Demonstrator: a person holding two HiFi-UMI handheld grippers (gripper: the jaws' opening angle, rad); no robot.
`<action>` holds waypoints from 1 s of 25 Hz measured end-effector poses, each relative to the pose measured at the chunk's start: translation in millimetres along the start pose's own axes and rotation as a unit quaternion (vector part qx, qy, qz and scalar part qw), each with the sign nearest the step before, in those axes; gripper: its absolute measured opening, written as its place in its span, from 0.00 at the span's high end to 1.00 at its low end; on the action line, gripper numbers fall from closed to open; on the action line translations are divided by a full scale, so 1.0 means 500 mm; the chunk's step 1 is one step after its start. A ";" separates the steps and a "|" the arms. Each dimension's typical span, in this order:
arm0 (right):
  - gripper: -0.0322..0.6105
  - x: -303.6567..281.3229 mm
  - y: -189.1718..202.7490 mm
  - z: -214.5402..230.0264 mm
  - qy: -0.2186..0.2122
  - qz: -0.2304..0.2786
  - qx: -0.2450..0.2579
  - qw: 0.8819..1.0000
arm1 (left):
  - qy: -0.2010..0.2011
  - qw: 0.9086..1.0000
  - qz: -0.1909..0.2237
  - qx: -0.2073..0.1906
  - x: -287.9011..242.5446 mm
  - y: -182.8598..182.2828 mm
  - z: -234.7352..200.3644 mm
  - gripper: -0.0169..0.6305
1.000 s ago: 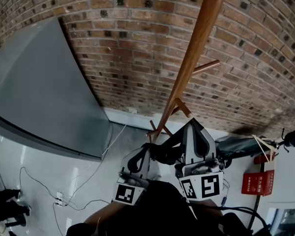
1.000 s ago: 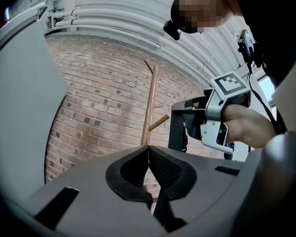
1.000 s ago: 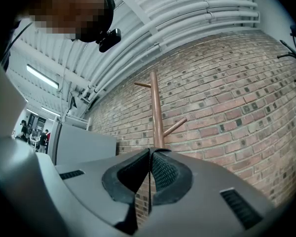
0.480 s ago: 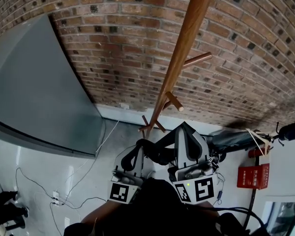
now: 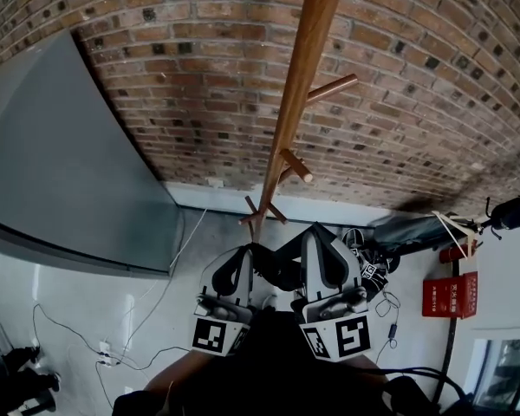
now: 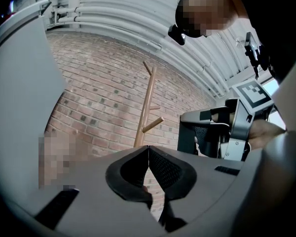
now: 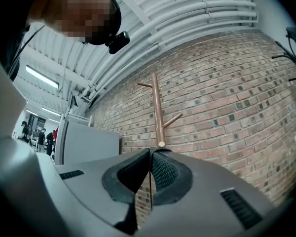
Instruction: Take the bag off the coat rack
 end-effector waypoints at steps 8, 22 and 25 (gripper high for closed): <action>0.92 0.036 0.031 -0.003 0.007 -0.010 -0.011 1.000 | 0.018 1.000 -0.016 -0.002 -0.012 0.008 0.029 0.95; 0.92 0.079 0.048 0.004 0.017 -0.015 0.004 1.000 | 0.041 0.999 -0.011 0.004 -0.033 -0.011 0.075 0.95; 0.92 0.088 0.049 0.005 0.018 -0.017 0.009 1.000 | 0.045 0.999 -0.014 0.006 -0.034 -0.005 0.083 0.95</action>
Point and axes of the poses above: the fingertips, and each gripper's own axes: x backward along the fingers, z to its right, y out of its underside, the point moved 1 cm from there along x, backward along the fingers, and after that the axes turned 2 degrees about z, right-handed, at the moved point
